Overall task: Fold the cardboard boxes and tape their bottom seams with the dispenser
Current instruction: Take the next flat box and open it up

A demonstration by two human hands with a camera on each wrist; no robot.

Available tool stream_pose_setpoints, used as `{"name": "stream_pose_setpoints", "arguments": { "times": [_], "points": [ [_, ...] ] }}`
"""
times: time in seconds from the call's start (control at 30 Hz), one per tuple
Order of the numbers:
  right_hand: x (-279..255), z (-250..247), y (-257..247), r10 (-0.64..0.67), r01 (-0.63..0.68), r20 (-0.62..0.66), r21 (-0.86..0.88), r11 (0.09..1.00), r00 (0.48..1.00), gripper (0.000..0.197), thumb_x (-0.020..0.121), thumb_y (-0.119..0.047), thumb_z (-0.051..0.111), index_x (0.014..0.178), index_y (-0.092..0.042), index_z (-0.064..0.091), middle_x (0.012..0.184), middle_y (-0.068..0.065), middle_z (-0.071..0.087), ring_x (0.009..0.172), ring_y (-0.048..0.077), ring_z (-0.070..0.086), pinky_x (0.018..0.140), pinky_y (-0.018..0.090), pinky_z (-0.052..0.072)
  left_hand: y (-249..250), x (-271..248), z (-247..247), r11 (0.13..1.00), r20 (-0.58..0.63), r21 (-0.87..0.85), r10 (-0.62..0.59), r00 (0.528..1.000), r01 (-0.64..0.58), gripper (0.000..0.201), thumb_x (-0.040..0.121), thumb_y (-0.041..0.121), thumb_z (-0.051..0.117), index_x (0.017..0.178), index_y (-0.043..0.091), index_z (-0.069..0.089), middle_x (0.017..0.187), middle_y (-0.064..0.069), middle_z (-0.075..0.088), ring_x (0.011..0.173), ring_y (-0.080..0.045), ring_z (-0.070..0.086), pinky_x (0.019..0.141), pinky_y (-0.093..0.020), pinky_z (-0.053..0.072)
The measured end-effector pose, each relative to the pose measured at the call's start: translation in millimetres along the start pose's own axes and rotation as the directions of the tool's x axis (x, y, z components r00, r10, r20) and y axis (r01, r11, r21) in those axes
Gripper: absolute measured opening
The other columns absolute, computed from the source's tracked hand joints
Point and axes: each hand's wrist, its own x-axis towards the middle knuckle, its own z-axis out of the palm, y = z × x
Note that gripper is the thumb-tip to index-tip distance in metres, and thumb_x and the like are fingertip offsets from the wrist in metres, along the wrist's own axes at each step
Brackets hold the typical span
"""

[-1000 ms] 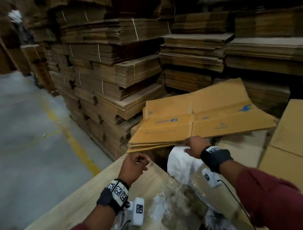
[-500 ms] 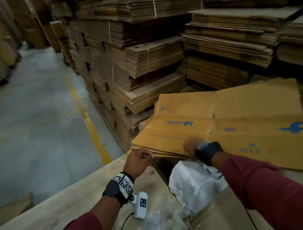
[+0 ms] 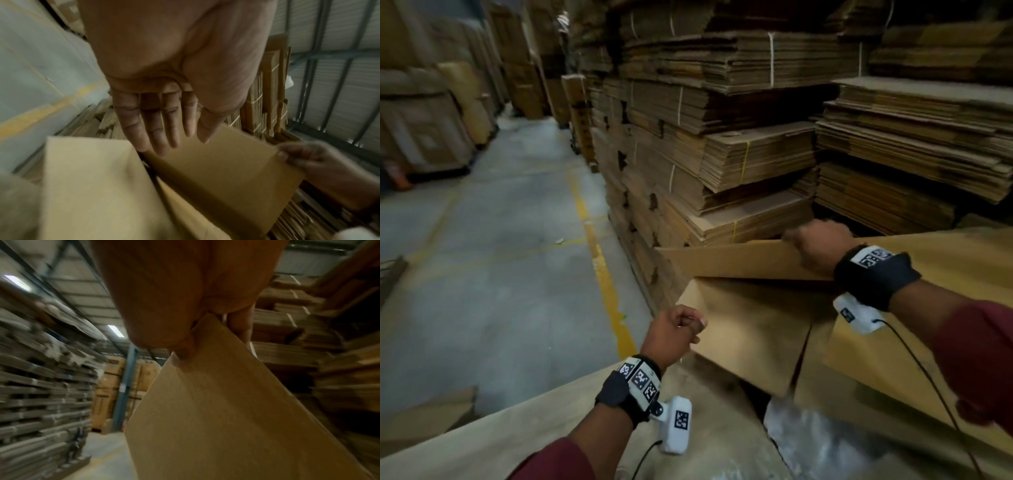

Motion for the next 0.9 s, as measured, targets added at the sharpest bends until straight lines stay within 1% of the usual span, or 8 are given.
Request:
{"name": "stream_pose_setpoints", "arguments": {
  "times": [0.07,0.2,0.3,0.4,0.5,0.6,0.73,0.9],
  "points": [
    [-4,-43,-37,-0.075,0.077,-0.094,0.019,0.997,0.993,0.039,0.094,-0.018,0.055,0.129,-0.035,0.060,0.099,-0.001,0.065,0.084,0.021,0.060,0.068,0.035,0.052,6,-11,-32,0.999,-0.082,0.007,0.036,0.996,-0.036,0.021,0.091,0.013,0.078,0.108,0.017,0.066,0.092,-0.001,0.068,0.085,-0.026,0.068,0.061,-0.028,0.052],
    [-12,-116,-118,-0.242,0.248,-0.242,-0.009,0.969,0.940,0.040,0.089,-0.018,0.060,0.125,-0.035,0.064,0.099,-0.003,0.070,0.086,0.023,0.064,0.063,0.033,0.048,28,-47,-125,0.970,-0.380,0.218,0.186,0.906,-0.108,0.076,0.082,0.039,0.086,0.146,0.026,0.047,0.133,0.001,0.049,0.112,-0.022,0.059,0.096,-0.041,0.052],
    [-20,-161,-190,-0.326,0.345,-0.315,0.003,0.939,0.891,0.037,0.088,-0.014,0.062,0.121,-0.030,0.068,0.097,-0.003,0.072,0.083,0.024,0.064,0.063,0.033,0.050,34,-95,-219,0.962,-0.494,0.263,0.203,0.845,-0.077,0.081,0.078,0.045,0.087,0.146,0.029,0.047,0.139,-0.007,0.052,0.122,-0.026,0.057,0.105,-0.047,0.050],
    [-28,-197,-265,-0.353,0.390,-0.389,0.019,0.921,0.851,0.033,0.090,-0.015,0.063,0.119,-0.029,0.068,0.098,0.001,0.072,0.081,0.026,0.064,0.063,0.034,0.054,14,-162,-311,0.927,-0.580,0.369,0.177,0.795,0.063,0.079,0.074,0.058,0.085,0.140,0.032,0.052,0.140,-0.011,0.054,0.128,-0.031,0.056,0.105,-0.049,0.050],
    [-30,-224,-327,-0.374,0.425,-0.428,0.026,0.905,0.822,0.038,0.089,-0.013,0.063,0.122,-0.030,0.068,0.107,0.007,0.070,0.088,0.032,0.062,0.069,0.036,0.049,-18,-222,-382,0.777,-0.738,0.493,0.136,0.660,0.391,0.086,0.061,0.082,0.067,0.134,0.042,0.047,0.145,-0.016,0.051,0.137,-0.042,0.044,0.107,-0.062,0.042],
    [-36,-249,-396,-0.427,0.471,-0.463,-0.024,0.882,0.777,0.037,0.088,-0.010,0.061,0.119,-0.028,0.067,0.100,0.007,0.067,0.079,0.029,0.054,0.066,0.037,0.044,-56,-270,-429,0.744,-0.827,0.345,-0.047,0.560,0.572,0.102,0.055,0.088,0.067,0.138,0.046,0.028,0.161,-0.024,0.028,0.147,-0.052,0.025,0.111,-0.074,0.029],
    [-43,-284,-475,-0.491,0.532,-0.506,-0.073,0.843,0.709,0.042,0.087,-0.006,0.057,0.120,-0.030,0.066,0.101,0.006,0.066,0.084,0.032,0.059,0.064,0.036,0.045,-99,-314,-431,0.932,-0.776,-0.100,-0.293,0.559,0.349,0.143,0.046,0.070,0.093,0.157,0.027,0.014,0.158,-0.023,0.034,0.141,-0.045,0.038,0.113,-0.058,0.041],
    [-55,-327,-529,-0.501,0.537,-0.572,-0.123,0.835,0.649,0.036,0.090,-0.008,0.059,0.120,-0.027,0.067,0.107,0.012,0.067,0.087,0.035,0.061,0.069,0.038,0.050,-149,-341,-411,0.861,-0.767,-0.372,-0.495,0.408,0.347,0.133,0.064,0.030,0.098,0.159,0.027,0.005,0.153,-0.031,0.031,0.130,-0.051,0.045,0.107,-0.057,0.045]
  ]
}}
